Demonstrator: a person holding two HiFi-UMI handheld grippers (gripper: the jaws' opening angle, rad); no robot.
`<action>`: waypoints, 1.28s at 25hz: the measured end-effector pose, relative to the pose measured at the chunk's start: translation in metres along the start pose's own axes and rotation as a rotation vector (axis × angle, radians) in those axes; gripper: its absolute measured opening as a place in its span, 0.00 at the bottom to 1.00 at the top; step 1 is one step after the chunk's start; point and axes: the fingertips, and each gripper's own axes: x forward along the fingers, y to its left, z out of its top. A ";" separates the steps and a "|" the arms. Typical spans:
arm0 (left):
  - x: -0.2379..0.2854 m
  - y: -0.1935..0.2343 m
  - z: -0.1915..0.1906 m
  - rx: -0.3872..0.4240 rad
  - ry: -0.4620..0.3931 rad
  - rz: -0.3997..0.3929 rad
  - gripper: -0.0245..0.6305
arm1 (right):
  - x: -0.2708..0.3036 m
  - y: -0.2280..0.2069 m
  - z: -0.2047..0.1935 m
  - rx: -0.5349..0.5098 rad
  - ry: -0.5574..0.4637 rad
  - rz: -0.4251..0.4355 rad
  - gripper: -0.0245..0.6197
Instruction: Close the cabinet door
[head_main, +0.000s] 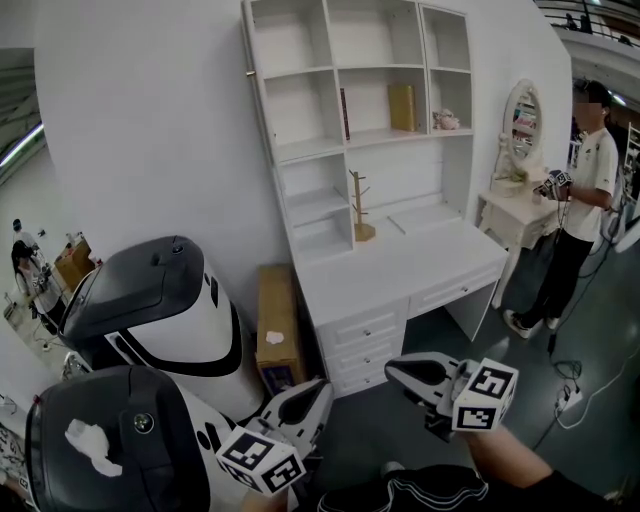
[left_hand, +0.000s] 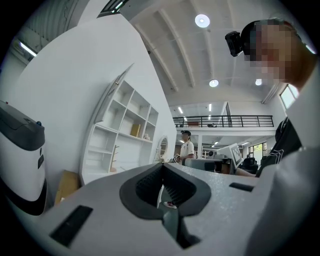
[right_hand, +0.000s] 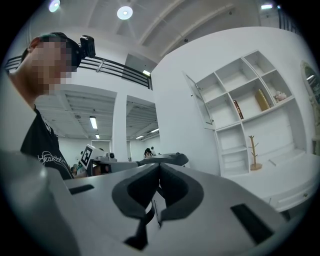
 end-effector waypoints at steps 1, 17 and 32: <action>0.002 0.003 -0.002 -0.002 0.003 0.000 0.04 | 0.002 -0.003 -0.002 0.001 0.005 0.002 0.05; 0.111 0.102 0.004 0.005 0.028 0.043 0.04 | 0.066 -0.144 0.009 0.026 -0.030 0.054 0.05; 0.245 0.225 0.067 0.067 -0.044 0.186 0.04 | 0.151 -0.327 0.073 -0.043 -0.045 0.176 0.05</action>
